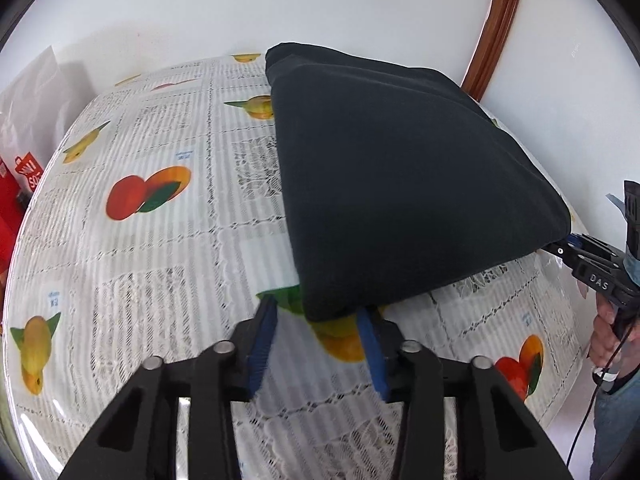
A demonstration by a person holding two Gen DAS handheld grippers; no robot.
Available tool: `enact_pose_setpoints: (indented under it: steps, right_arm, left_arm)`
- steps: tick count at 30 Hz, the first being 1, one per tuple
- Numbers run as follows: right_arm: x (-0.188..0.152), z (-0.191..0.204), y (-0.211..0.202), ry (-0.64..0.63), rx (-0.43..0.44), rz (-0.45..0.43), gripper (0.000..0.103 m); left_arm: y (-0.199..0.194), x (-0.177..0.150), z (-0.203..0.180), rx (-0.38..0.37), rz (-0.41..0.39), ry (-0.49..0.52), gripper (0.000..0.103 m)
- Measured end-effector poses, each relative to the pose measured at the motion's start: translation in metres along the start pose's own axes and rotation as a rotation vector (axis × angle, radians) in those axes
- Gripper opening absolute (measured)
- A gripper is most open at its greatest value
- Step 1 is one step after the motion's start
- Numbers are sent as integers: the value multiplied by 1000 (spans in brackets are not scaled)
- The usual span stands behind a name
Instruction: Fold small clothes
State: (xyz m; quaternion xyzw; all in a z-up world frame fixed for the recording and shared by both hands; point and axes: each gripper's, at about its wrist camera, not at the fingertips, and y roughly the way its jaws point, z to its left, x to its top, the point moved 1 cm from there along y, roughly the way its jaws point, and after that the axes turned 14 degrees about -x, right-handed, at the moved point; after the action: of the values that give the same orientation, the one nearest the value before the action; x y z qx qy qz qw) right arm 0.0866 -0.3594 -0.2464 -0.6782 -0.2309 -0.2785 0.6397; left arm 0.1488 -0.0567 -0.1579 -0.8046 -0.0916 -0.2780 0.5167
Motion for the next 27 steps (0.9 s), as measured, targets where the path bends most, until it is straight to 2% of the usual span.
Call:
enact_pose_setpoints:
  steps: [1, 2, 4, 8, 12, 16, 18, 20, 22, 24, 27]
  right_arm:
    - [2, 2, 3, -1, -5, -3, 27]
    - [4, 6, 5, -4, -10, -11, 25]
    - [11, 14, 7, -38, -21, -20, 23]
    - [27, 22, 16, -47, -3, -25, 22]
    - [45, 36, 29, -44, 14, -29, 22]
    - [58, 52, 37, -25, 39, -23, 22]
    - [59, 53, 37, -24, 48, -19, 24]
    - [58, 44, 33, 1, 68, -16, 24]
    - [54, 30, 27, 32, 70, -15, 25]
    - [52, 14, 19, 68, 62, -16, 25]
    - [55, -5, 2, 132, 49, -63, 25]
  left_arm:
    - [1, 1, -1, -1, 1, 5, 20]
    - [2, 2, -1, 11, -6, 8, 12]
    - [1, 4, 3, 28, -24, 0, 12]
    - [-2, 9, 22, -4, -34, -56, 12]
    - [-3, 19, 38, 32, -39, -63, 12]
    - [-5, 24, 59, 38, -44, -119, 16]
    - [-8, 23, 63, 24, -38, -140, 24]
    - [-12, 19, 64, 30, -37, -133, 31]
    - [-16, 13, 67, 42, -40, -113, 34]
    - [-21, 8, 73, 57, -42, -128, 34]
    - [-34, 5, 80, 45, -84, -169, 34]
